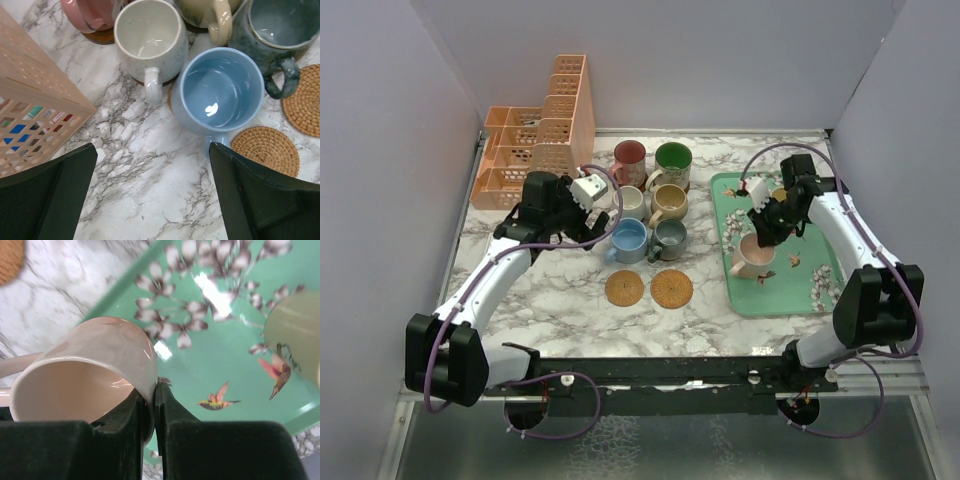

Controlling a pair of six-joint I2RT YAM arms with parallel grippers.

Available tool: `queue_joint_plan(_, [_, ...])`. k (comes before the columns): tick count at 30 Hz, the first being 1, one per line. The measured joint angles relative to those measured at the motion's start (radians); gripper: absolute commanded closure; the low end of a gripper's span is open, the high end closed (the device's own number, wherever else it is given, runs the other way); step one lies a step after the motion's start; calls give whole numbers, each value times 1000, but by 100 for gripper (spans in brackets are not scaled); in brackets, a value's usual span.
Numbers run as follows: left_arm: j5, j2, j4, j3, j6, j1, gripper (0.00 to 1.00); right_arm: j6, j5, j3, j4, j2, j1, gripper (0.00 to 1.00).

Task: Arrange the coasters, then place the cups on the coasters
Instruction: Pick up the cup from the tray, then place the cup on the coaster.

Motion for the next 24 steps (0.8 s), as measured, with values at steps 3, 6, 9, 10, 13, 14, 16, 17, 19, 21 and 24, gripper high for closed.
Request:
queue_joint_plan(3, [-51, 22, 1, 32, 0, 0, 1, 77, 2, 53, -6, -17, 79, 99])
queue_joint_plan(6, [-110, 44, 1, 70, -3, 2, 1, 156, 6, 105, -6, -19, 172, 99])
queue_joint_plan(9, [-163, 65, 5, 106, -18, 8, 1, 217, 14, 136, -6, -19, 267, 99])
queue_joint_plan(10, [-181, 74, 8, 119, -27, 13, 1, 243, 26, 149, -6, -16, 315, 99])
queue_joint_plan(13, [-225, 97, 23, 150, -56, 28, 1, 300, 39, 185, -5, 6, 408, 99])
queue_joint_plan(14, [-240, 106, 27, 161, -68, 34, 1, 318, 40, 198, -5, 20, 436, 99])
queue_joint_plan(16, [-266, 123, 34, 183, -86, 47, 1, 351, 41, 221, 0, 52, 486, 99])
queue_joint_plan(17, [-278, 133, 36, 195, -95, 55, 1, 367, 46, 231, 2, 71, 513, 99])
queue_joint_plan(19, [-298, 156, 37, 226, -113, 76, 1, 387, 57, 245, 11, 102, 559, 99])
queue_joint_plan(21, [-313, 173, 37, 252, -125, 96, 1, 400, 65, 259, 17, 137, 599, 99])
queue_joint_plan(24, [-330, 187, 37, 283, -145, 123, 1, 422, 73, 302, 21, 206, 663, 99])
